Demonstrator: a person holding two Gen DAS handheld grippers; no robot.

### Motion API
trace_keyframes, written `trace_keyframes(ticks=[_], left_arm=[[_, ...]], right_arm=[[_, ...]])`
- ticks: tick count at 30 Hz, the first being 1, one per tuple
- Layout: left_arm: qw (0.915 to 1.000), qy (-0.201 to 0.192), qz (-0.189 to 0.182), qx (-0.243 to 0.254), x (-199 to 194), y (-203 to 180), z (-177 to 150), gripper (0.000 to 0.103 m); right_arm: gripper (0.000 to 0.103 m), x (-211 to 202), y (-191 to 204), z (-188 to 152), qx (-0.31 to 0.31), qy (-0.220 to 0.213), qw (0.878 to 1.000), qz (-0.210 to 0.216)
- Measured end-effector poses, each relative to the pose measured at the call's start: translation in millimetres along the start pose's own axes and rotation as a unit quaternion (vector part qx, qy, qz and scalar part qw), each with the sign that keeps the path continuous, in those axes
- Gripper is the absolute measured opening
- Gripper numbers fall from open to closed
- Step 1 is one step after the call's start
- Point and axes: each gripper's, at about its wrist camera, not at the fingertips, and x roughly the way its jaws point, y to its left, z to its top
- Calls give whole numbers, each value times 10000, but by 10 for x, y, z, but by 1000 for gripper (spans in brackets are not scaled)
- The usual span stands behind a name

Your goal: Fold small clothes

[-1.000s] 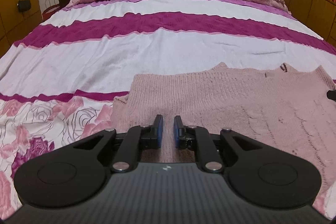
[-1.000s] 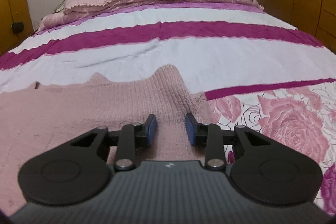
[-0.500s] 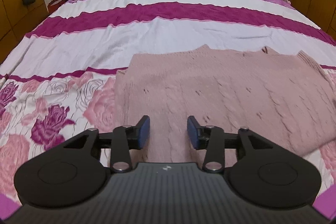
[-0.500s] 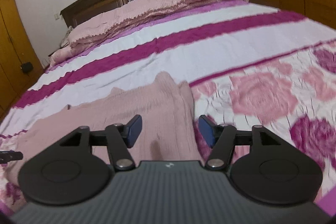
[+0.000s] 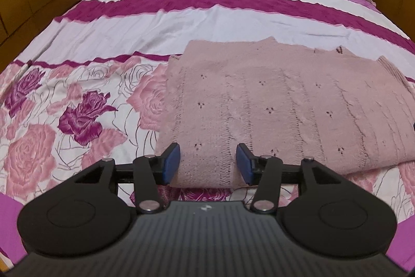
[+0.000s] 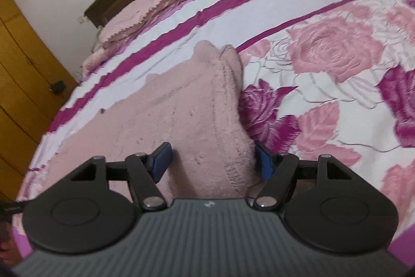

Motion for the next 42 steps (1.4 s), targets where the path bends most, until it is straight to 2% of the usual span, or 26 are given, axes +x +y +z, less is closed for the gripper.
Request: trace_keyframes(ticks=[9,20,21,22,24,26,31,42], left_arm=[[9999,34,97,-22,33,-32,18,56],[9998,54,140,-143,46,-15,26,56],[9998,54,139,-160,42,-8,25,56],[9997,51,140,-176,33,2,25,56],[9997,28,165,-203,-3,20,27,56],[9996,-32,181,-200,-59,38,25,56],[9994,-105,242,-217,-163,151,24,56],[9981,-127,294,-531,-249,470,-45,56]], right_arm=[[69,154,-123,101,720,-106,9952,652],[60,292,-203,151,904,-287,9923,799],[55,299,-197,154,898,-300,9923,794],[43,304,-200,156,911,-310,9923,784],[29,319,-221,168,1024,-285,9913,776],[26,288,-240,175,1167,-347,9886,885],[25,138,-16,255,855,-552,9908,895],[25,54,778,452,94,-800,9920,972]])
